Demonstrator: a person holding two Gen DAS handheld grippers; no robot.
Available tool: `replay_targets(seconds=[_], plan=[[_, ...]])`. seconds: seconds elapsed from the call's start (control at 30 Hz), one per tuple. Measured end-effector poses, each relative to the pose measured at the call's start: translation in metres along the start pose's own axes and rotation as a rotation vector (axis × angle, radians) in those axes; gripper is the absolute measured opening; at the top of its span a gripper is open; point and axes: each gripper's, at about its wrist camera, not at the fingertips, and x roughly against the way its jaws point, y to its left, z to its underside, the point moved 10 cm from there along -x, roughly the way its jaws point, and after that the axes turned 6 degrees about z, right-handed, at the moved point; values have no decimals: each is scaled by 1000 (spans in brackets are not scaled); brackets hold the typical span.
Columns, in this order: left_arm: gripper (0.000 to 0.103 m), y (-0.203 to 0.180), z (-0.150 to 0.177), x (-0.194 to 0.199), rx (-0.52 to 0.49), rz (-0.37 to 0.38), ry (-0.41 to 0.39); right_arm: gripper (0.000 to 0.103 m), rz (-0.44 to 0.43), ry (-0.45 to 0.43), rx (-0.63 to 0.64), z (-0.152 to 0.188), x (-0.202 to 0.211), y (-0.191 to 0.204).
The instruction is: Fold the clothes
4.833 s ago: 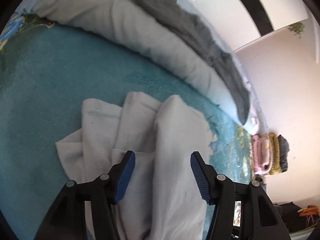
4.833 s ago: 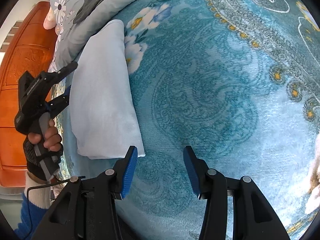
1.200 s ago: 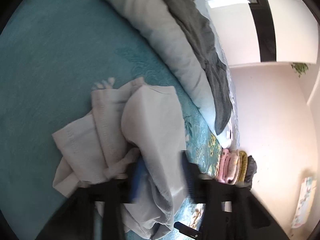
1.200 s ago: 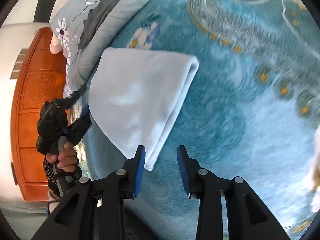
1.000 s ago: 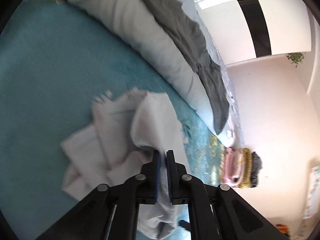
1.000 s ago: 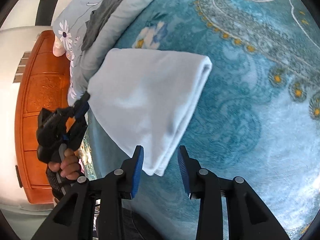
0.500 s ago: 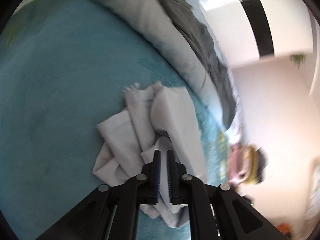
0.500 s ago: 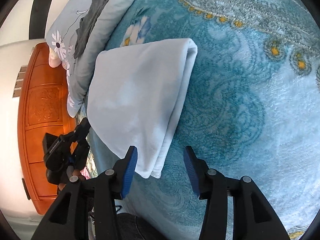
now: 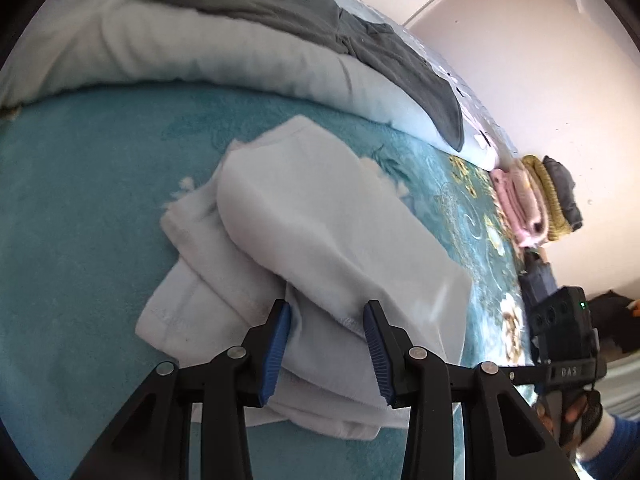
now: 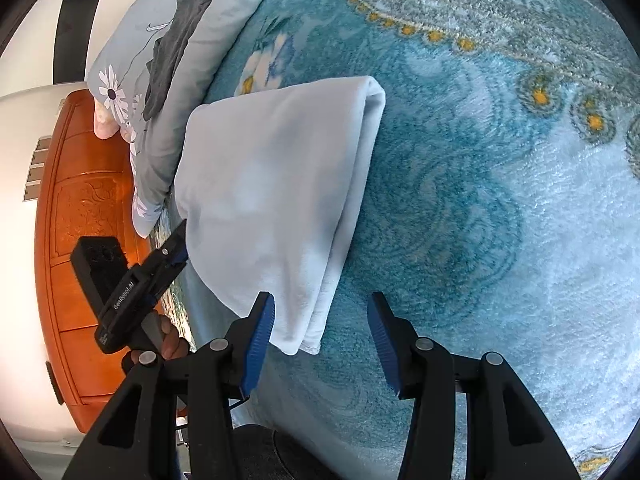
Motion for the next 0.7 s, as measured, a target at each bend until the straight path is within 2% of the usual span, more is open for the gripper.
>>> replay_targets(seconds=[0.2, 0.3, 0.33, 0.43, 0.57, 0.7], plan=[[42, 18, 3, 17, 122, 81, -76, 50, -4, 4, -4, -1, 0, -1], [39, 16, 2, 11, 83, 33, -70, 50, -7, 6, -13, -2, -1, -2], [35, 15, 2, 9, 64, 9, -69, 50, -9, 7, -17, -2, -2, -3], [8, 10, 0, 9, 28, -14, -85, 50, -12, 9, -26, -2, -3, -4], [6, 8, -1, 19, 10, -5, -124, 50, -19, 11, -41, -2, -4, -5], [6, 30, 13, 26, 69, -31, -128, 50, -22, 3, -29, -2, -2, -4]])
